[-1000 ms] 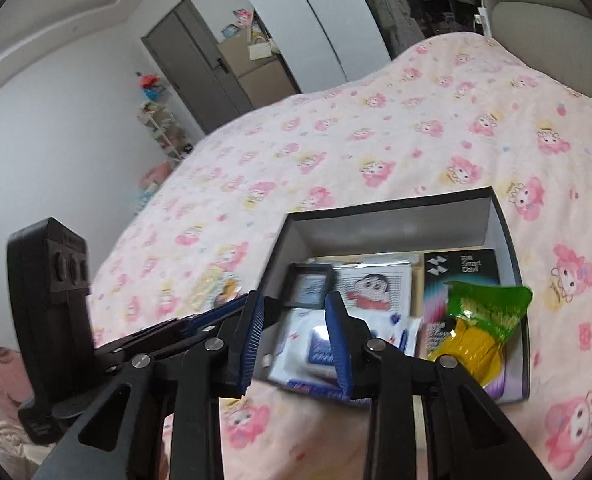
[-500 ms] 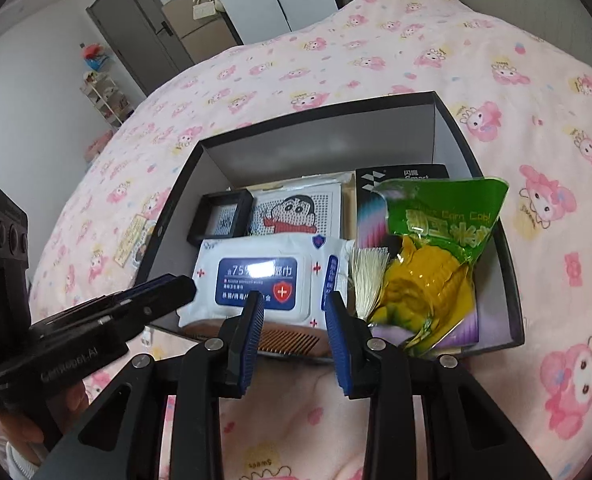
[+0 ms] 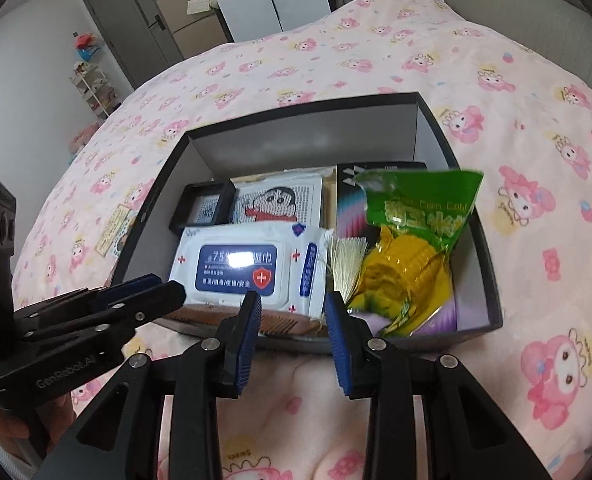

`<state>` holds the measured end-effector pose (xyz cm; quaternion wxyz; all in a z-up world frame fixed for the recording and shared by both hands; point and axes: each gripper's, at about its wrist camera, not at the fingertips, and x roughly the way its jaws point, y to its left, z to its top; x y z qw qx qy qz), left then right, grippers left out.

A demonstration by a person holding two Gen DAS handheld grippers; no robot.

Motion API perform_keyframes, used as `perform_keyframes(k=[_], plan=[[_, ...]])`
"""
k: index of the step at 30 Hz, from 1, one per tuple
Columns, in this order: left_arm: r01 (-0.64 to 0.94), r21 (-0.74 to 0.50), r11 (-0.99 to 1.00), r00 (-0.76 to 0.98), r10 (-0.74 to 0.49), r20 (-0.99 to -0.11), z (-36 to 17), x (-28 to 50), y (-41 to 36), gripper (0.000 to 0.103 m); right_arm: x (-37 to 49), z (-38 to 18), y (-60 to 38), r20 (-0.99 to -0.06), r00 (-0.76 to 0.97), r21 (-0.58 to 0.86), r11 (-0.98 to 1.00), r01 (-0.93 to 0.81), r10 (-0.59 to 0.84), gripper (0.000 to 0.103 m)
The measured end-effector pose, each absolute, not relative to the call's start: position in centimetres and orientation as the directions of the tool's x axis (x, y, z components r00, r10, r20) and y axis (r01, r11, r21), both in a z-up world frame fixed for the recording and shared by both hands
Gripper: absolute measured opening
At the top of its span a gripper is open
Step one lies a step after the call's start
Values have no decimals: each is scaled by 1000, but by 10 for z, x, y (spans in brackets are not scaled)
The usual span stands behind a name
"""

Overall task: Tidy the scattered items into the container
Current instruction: 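Open the left gripper and withdraw from the box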

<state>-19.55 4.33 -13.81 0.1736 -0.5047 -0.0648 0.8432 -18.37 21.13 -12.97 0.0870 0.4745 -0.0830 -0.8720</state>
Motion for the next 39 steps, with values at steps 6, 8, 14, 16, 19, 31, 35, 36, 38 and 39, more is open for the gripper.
perform_keyframes(k=[6, 8, 14, 16, 19, 31, 35, 36, 38, 39], plan=[[-272, -277, -922, -494, 381, -781, -111, -169, 41, 32, -165, -114, 201, -795, -572, 185, -979, 89, -202, 31], [-281, -285, -916, -515, 395, -761, -99, -158, 38, 33, -158, -103, 196, -775, -596, 187, -977, 101, -210, 31], [-278, -271, -922, -577, 386, -720, -71, -130, 22, 34, -133, -73, 179, -727, -646, 198, -972, 127, -233, 32], [-264, -264, -928, -596, 372, -712, -65, -121, 13, 34, -127, -67, 172, -721, -649, 201, -969, 142, -245, 32], [-244, -263, -933, -610, 358, -707, -60, -109, -1, 34, -117, -59, 155, -717, -650, 186, -968, 170, -252, 32], [-179, -248, -952, -649, 304, -698, -54, -65, -64, 34, -84, -47, 88, -704, -649, 150, -954, 261, -289, 32], [-127, -247, -961, -662, 267, -700, -59, -53, -89, 34, -78, -50, 60, -705, -641, 136, -945, 296, -302, 32], [-114, -250, -961, -665, 261, -700, -61, -50, -96, 34, -77, -51, 53, -706, -636, 138, -941, 308, -312, 32], [-82, -255, -963, -672, 243, -699, -65, -46, -111, 34, -77, -53, 41, -707, -627, 139, -934, 330, -327, 32], [-66, -256, -964, -677, 232, -699, -67, -44, -117, 34, -77, -55, 34, -708, -621, 140, -928, 344, -337, 32]])
